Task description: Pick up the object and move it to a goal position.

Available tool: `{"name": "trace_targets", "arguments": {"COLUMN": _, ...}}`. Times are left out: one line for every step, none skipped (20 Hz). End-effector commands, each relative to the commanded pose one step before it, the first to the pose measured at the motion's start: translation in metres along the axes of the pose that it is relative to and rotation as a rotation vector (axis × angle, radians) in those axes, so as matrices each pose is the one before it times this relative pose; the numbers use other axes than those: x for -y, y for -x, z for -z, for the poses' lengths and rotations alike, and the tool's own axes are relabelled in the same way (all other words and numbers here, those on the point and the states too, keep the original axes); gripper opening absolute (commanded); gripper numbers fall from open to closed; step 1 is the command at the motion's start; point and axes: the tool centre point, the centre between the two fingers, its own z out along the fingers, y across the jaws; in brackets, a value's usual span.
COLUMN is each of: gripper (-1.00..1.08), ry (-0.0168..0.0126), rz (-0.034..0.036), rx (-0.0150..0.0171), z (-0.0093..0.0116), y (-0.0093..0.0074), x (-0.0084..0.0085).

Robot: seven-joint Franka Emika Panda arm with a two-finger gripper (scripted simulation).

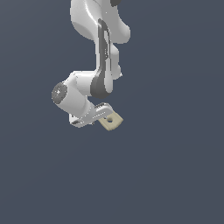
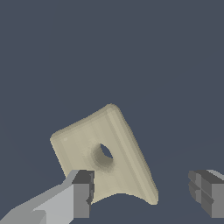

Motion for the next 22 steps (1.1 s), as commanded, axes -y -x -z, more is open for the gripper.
{"name": "trace_targets", "arguments": {"gripper": 0.68, "ry": -0.05482, "rz": 0.03246, "rx": 0.00370, "z": -0.00703, "y": 0.00551, "x": -0.00488}}
{"name": "trace_targets", "arguments": {"gripper": 0.68, "ry": -0.02177, "rz": 0.01283, "rx": 0.00009, "z": -0.00254, "y": 0.00217, "x": -0.00187}}
{"name": "trace_targets", "arguments": {"gripper": 0.68, "ry": -0.02191, "rz": 0.01301, "rx": -0.00070, "z": -0.00242, "y": 0.00215, "x": -0.00180}}
{"name": "trace_targets", "arguments": {"gripper": 0.68, "ry": -0.02201, "rz": 0.01319, "rx": -0.00150, "z": -0.00230, "y": 0.00213, "x": -0.00174}}
{"name": "trace_targets", "arguments": {"gripper": 0.68, "ry": -0.02209, "rz": 0.01338, "rx": -0.00229, "z": -0.00218, "y": 0.00210, "x": -0.00167}}
{"name": "trace_targets", "arguments": {"gripper": 0.68, "ry": -0.02214, "rz": 0.01357, "rx": -0.00310, "z": -0.00206, "y": 0.00208, "x": -0.00160}}
{"name": "trace_targets", "arguments": {"gripper": 0.68, "ry": -0.02194, "rz": 0.01364, "rx": -0.00386, "z": -0.00192, "y": 0.00203, "x": -0.00151}}
{"name": "trace_targets", "arguments": {"gripper": 0.68, "ry": -0.02089, "rz": 0.01317, "rx": -0.00441, "z": -0.00171, "y": 0.00191, "x": -0.00137}}
{"name": "trace_targets", "arguments": {"gripper": 0.68, "ry": -0.01974, "rz": 0.01264, "rx": -0.00483, "z": -0.00151, "y": 0.00178, "x": -0.00124}}
{"name": "trace_targets", "arguments": {"gripper": 0.68, "ry": -0.01857, "rz": 0.01207, "rx": -0.00514, "z": -0.00133, "y": 0.00165, "x": -0.00112}}
{"name": "trace_targets", "arguments": {"gripper": 0.68, "ry": -0.01739, "rz": 0.01149, "rx": -0.00534, "z": -0.00117, "y": 0.00153, "x": -0.00100}}
{"name": "trace_targets", "arguments": {"gripper": 0.68, "ry": -0.01622, "rz": 0.01088, "rx": -0.00545, "z": -0.00102, "y": 0.00141, "x": -0.00090}}
{"name": "trace_targets", "arguments": {"gripper": 0.68, "ry": -0.01504, "rz": 0.01024, "rx": -0.00547, "z": -0.00089, "y": 0.00130, "x": -0.00080}}
{"name": "trace_targets", "arguments": {"gripper": 0.68, "ry": -0.01386, "rz": 0.00957, "rx": -0.00539, "z": -0.00077, "y": 0.00118, "x": -0.00071}}
{"name": "trace_targets", "arguments": {"gripper": 0.68, "ry": -0.01270, "rz": 0.00890, "rx": -0.00525, "z": -0.00066, "y": 0.00107, "x": -0.00062}}
{"name": "trace_targets", "arguments": {"gripper": 0.68, "ry": -0.01154, "rz": 0.00819, "rx": -0.00503, "z": -0.00056, "y": 0.00097, "x": -0.00055}}
{"name": "trace_targets", "arguments": {"gripper": 0.68, "ry": -0.01039, "rz": 0.00748, "rx": -0.00474, "z": -0.00048, "y": 0.00087, "x": -0.00048}}
{"name": "trace_targets", "arguments": {"gripper": 0.68, "ry": -0.00927, "rz": 0.00674, "rx": -0.00440, "z": -0.00040, "y": 0.00076, "x": -0.00041}}
{"name": "trace_targets", "arguments": {"gripper": 0.68, "ry": -0.00814, "rz": 0.00599, "rx": -0.00401, "z": -0.00033, "y": 0.00067, "x": -0.00035}}
{"name": "trace_targets", "arguments": {"gripper": 0.68, "ry": -0.00702, "rz": 0.00521, "rx": -0.00356, "z": -0.00027, "y": 0.00057, "x": -0.00030}}
{"name": "trace_targets", "arguments": {"gripper": 0.68, "ry": -0.00593, "rz": 0.00444, "rx": -0.00308, "z": -0.00022, "y": 0.00048, "x": -0.00024}}
{"name": "trace_targets", "arguments": {"gripper": 0.68, "ry": -0.00484, "rz": 0.00365, "rx": -0.00257, "z": -0.00017, "y": 0.00039, "x": -0.00019}}
